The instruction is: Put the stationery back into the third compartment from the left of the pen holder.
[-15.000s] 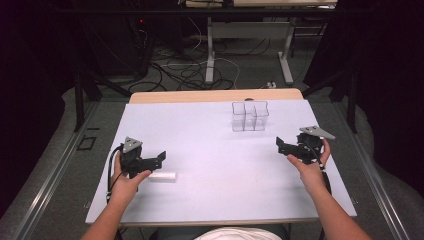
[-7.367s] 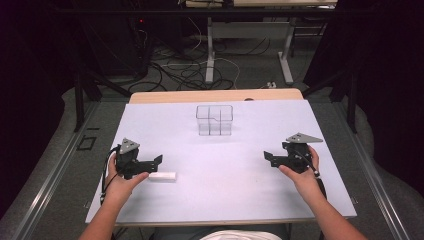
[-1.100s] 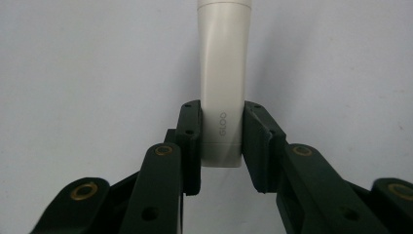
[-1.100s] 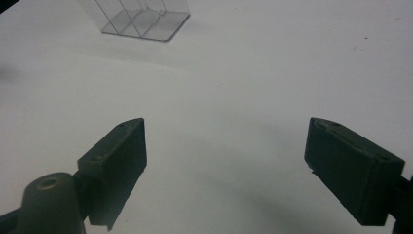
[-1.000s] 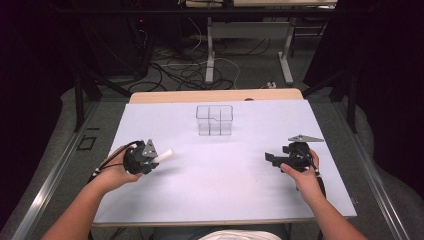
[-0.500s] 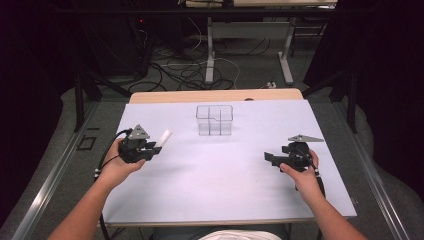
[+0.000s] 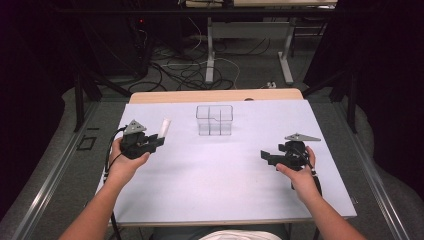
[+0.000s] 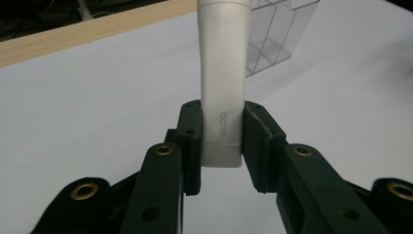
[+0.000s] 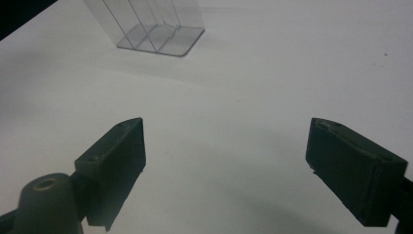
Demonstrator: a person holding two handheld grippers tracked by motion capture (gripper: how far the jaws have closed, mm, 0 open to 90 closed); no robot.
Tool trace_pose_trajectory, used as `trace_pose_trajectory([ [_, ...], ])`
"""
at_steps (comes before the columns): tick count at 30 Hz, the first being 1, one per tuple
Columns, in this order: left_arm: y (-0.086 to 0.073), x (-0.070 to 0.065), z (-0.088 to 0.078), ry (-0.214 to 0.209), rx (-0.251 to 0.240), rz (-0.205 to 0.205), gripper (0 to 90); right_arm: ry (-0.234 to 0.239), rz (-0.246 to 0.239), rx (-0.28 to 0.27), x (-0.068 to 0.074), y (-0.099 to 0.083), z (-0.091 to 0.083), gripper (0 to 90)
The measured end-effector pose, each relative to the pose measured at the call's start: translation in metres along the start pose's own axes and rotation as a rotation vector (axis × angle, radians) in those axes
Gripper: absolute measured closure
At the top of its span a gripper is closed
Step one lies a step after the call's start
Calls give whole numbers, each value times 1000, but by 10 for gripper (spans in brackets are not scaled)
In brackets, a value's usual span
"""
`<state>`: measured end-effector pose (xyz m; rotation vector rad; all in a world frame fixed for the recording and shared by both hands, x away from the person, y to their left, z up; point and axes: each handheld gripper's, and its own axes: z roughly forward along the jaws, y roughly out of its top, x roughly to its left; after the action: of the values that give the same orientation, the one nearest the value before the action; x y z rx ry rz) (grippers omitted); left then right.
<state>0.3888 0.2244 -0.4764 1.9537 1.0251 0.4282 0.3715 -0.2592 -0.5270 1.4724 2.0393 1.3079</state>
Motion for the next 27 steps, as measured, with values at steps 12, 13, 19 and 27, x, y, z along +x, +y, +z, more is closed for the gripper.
trace_pose_trajectory([
  [12, 9, -16, 11, -13, -127, -75, 714, 50, -31, 9, 17, 14, 9, 62],
  [13, 10, -18, 13, -17, -138, -90, 714, 54, -42, 8, 18, 16, 10, 61],
  [19, 16, -31, 26, -45, -170, -115, 714, 95, -27, -2, 31, 31, 17, 82],
  [27, 22, -49, 41, -79, -200, -121, 714, 115, -37, -20, 48, 51, 25, 131],
])
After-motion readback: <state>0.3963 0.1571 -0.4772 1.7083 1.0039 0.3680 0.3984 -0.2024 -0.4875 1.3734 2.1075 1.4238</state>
